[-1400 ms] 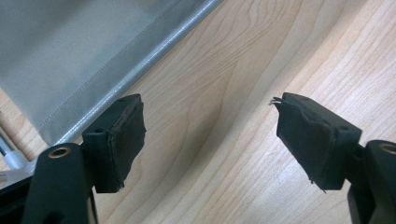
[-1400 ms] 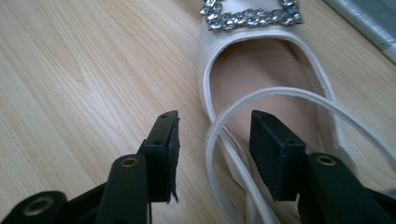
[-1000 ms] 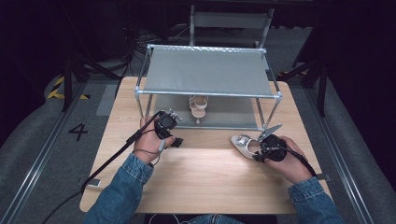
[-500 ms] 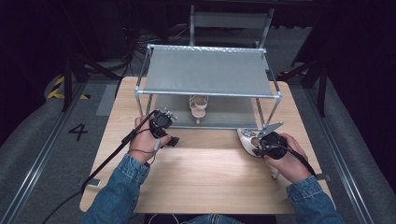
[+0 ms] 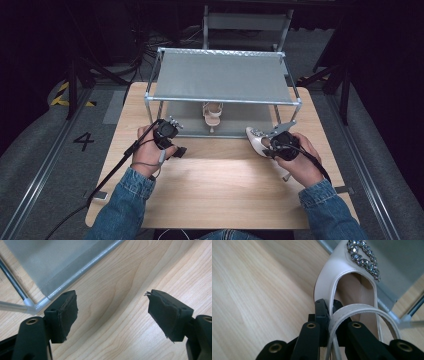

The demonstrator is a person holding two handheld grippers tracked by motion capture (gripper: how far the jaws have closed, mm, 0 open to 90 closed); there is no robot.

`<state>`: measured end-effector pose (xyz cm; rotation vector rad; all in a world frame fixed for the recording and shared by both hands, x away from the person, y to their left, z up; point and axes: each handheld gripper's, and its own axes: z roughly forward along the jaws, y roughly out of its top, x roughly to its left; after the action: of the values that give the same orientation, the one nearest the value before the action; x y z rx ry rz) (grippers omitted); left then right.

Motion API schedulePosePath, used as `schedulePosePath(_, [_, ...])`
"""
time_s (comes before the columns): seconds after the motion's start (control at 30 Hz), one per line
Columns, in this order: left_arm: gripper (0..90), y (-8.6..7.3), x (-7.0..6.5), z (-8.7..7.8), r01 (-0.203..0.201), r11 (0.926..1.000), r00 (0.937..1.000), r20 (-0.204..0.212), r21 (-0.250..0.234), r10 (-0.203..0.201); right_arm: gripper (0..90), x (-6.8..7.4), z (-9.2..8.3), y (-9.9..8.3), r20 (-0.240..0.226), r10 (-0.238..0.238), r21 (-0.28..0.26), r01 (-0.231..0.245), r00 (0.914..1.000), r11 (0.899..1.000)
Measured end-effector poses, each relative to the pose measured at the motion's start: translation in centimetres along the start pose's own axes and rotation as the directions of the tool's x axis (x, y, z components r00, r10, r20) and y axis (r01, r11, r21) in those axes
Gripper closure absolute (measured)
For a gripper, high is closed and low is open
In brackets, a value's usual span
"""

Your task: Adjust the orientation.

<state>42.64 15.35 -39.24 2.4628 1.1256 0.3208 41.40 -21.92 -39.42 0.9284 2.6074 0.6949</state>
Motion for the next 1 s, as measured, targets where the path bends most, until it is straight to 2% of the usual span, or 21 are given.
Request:
schedulePosePath(0.2, [24.2, -0.7, 0.4, -0.4, 0.007, 1.0000, 1.0000, -0.004, 0.000, -0.007, 85.0, -0.1, 1.1, 1.9, 0.016, -0.022, -0.005, 0.022, 0.9996, 1.000])
schedulePosePath(0.37, [24.1, -1.2, 0.6, -0.7, 0.032, 0.9995, 0.9995, -0.007, -0.001, -0.032, 84.9, -0.2, 2.1, 3.4, 0.027, -0.033, -0.018, 0.034, 0.9991, 0.999])
schedulePosePath(0.67, [24.1, -1.2, 0.7, -0.8, 0.029, 0.9996, 0.9996, -0.004, -0.003, -0.029, 85.0, 0.1, 4.3, 5.2, 0.045, -0.027, -0.034, 0.029, 0.9986, 0.999])
schedulePosePath(0.83, [24.0, -1.1, 0.7, -0.9, 0.025, 0.9997, 0.9997, 0.001, -0.007, -0.025, 84.9, 0.4, 5.6, 6.3, 0.078, -0.055, -0.023, 0.057, 0.9955, 0.998])
schedulePosePath(1.0, [24.0, -1.0, 0.8, -0.8, 0.027, 0.9996, 0.9996, 0.005, -0.009, -0.027, 84.9, 0.5, 6.6, 6.9, 0.100, -0.058, -0.018, 0.061, 0.9933, 0.998])
